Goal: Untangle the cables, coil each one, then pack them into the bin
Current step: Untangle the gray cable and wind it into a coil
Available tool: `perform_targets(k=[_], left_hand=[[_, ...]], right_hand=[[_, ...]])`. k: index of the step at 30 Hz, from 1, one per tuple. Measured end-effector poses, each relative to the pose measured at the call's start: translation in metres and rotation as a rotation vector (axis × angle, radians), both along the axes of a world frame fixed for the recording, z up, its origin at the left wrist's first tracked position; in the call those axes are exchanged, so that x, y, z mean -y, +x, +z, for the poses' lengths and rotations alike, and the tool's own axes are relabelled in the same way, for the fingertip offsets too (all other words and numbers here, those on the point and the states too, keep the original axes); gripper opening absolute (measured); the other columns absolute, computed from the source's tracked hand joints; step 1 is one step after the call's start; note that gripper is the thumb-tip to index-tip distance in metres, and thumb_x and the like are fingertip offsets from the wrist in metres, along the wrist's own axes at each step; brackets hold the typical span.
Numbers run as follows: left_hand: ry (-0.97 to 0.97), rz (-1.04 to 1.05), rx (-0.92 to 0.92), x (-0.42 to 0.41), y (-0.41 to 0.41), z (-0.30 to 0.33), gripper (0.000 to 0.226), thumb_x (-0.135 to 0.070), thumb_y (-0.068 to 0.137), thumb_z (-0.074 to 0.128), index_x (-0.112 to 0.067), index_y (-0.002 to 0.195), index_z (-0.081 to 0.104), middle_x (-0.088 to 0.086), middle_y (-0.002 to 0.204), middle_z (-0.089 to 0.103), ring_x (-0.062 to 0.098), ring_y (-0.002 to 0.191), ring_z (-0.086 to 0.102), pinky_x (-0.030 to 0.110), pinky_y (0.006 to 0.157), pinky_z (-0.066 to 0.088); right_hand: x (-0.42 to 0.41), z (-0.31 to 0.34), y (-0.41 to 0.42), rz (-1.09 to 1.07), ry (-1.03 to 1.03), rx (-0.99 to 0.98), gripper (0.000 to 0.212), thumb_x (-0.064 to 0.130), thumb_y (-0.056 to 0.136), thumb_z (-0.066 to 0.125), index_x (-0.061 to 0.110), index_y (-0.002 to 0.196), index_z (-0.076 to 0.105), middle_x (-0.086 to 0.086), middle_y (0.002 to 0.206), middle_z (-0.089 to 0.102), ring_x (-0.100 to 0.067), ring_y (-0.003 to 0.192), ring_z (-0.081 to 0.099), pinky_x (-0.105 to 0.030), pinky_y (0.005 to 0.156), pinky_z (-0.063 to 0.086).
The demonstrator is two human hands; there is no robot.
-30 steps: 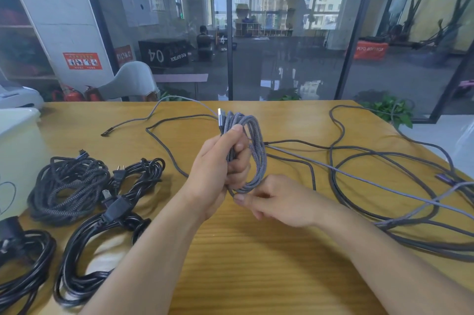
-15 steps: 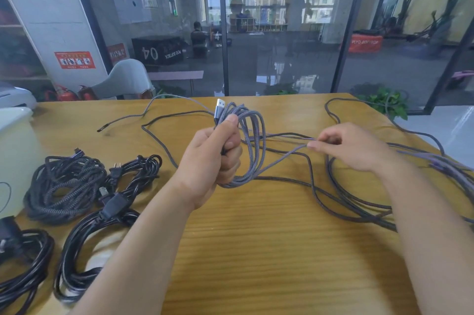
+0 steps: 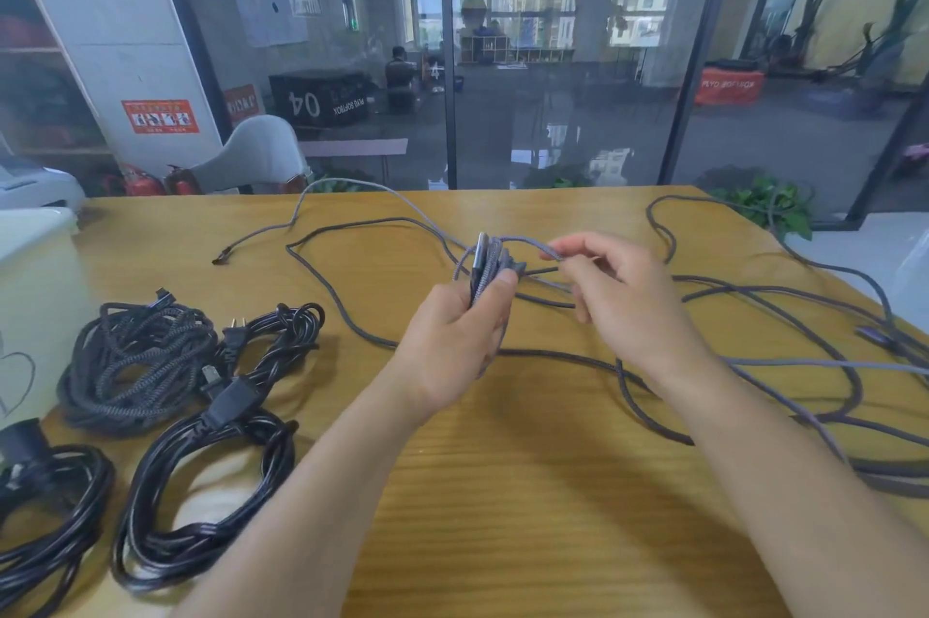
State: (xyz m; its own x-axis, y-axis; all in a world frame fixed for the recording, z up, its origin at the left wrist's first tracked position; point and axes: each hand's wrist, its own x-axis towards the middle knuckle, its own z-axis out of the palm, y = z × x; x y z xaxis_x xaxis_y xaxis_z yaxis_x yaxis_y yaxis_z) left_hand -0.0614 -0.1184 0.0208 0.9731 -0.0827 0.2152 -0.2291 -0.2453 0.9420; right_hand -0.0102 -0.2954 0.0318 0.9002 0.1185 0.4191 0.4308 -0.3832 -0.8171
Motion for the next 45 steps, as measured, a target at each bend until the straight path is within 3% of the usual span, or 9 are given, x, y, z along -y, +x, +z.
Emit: perform_targets(k=[3,9,14,18,25,29,34,40,45], left_hand=[[-0.030,0.062,0.011,-0.001,0.003,-0.002,0.053,-0.038,0.110,0.043,-0.018,0.063,0.029,-0.001,0.053,0.025,0.011,0.044,0.020,0.018,0.042,0.022],[-0.050,0.109,0.058,0.000,0.010,-0.012,0.054,-0.042,0.109,0.046,-0.018,0.064,0.031,-0.002,0.055,0.026,0.016,0.049,0.020,0.027,0.048,0.021],[-0.076,0.130,0.096,0.000,0.014,-0.016,0.055,-0.054,0.104,0.047,-0.020,0.063,0.032,-0.003,0.056,0.028,0.016,0.051,0.023,0.031,0.053,0.021],[-0.107,0.082,0.105,0.002,0.012,-0.015,0.060,-0.066,0.096,0.054,-0.020,0.064,0.031,-0.003,0.056,0.027,0.015,0.049,0.022,0.028,0.048,0.021],[-0.136,0.085,0.044,0.003,0.009,-0.010,0.050,-0.032,0.109,0.050,-0.023,0.061,0.037,-0.007,0.052,0.026,0.012,0.044,0.022,0.024,0.045,0.021],[-0.221,0.149,0.028,-0.004,0.008,-0.003,0.049,-0.027,0.110,0.046,-0.020,0.063,0.034,0.000,0.056,0.022,0.016,0.046,0.017,0.025,0.044,0.018],[-0.329,0.233,0.034,-0.019,0.010,0.000,0.037,-0.025,0.107,0.044,-0.007,0.075,0.046,0.012,0.065,0.026,0.024,0.051,0.019,0.037,0.050,0.016],[-0.531,0.237,0.046,-0.025,0.009,0.007,0.040,-0.030,0.110,0.039,-0.021,0.071,0.040,0.001,0.060,0.030,0.017,0.049,0.024,0.027,0.045,0.026],[-0.624,0.122,0.039,-0.023,0.006,0.011,0.038,-0.031,0.112,0.038,-0.015,0.077,0.040,0.008,0.059,0.042,0.023,0.049,0.041,0.028,0.049,0.040]], right_hand=[[-0.005,-0.003,-0.003,0.060,0.087,-0.007,0.023,0.016,0.100,0.064,0.036,0.104,0.076,0.016,0.073,0.065,-0.005,0.068,0.061,-0.014,0.063,0.048],[-0.012,-0.006,-0.009,0.105,0.087,0.034,0.018,0.012,0.095,0.072,0.024,0.107,0.080,0.010,0.089,0.077,-0.013,0.087,0.072,-0.034,0.083,0.060],[-0.013,-0.003,-0.017,0.239,0.064,0.003,0.037,-0.002,0.099,0.057,0.021,0.117,0.079,0.014,0.086,0.075,-0.003,0.087,0.070,-0.017,0.079,0.052],[-0.018,-0.006,-0.022,0.260,0.086,0.111,0.025,-0.001,0.095,0.069,0.018,0.109,0.075,0.008,0.093,0.078,-0.013,0.092,0.074,-0.033,0.083,0.060],[-0.026,-0.014,-0.024,0.201,0.051,0.081,0.029,0.006,0.092,0.069,0.029,0.100,0.053,0.013,0.091,0.068,-0.014,0.083,0.067,-0.029,0.067,0.050],[-0.025,-0.010,-0.028,0.258,-0.114,-0.084,0.007,0.026,0.102,0.061,0.024,0.096,0.060,0.005,0.083,0.070,-0.017,0.066,0.063,-0.043,0.068,0.053],[-0.028,-0.007,-0.038,0.525,-0.343,-0.237,0.033,0.029,0.113,0.038,0.017,0.099,0.066,0.002,0.069,0.065,-0.019,0.055,0.057,-0.036,0.062,0.048],[-0.019,-0.001,-0.038,0.699,-0.545,-0.412,0.036,0.038,0.114,0.032,0.023,0.121,0.064,0.004,0.072,0.062,-0.016,0.057,0.051,-0.030,0.062,0.046],[-0.025,-0.007,-0.042,0.841,-0.668,-0.524,0.052,0.047,0.113,0.027,0.012,0.110,0.066,0.002,0.064,0.051,-0.012,0.046,0.042,-0.029,0.051,0.039]])
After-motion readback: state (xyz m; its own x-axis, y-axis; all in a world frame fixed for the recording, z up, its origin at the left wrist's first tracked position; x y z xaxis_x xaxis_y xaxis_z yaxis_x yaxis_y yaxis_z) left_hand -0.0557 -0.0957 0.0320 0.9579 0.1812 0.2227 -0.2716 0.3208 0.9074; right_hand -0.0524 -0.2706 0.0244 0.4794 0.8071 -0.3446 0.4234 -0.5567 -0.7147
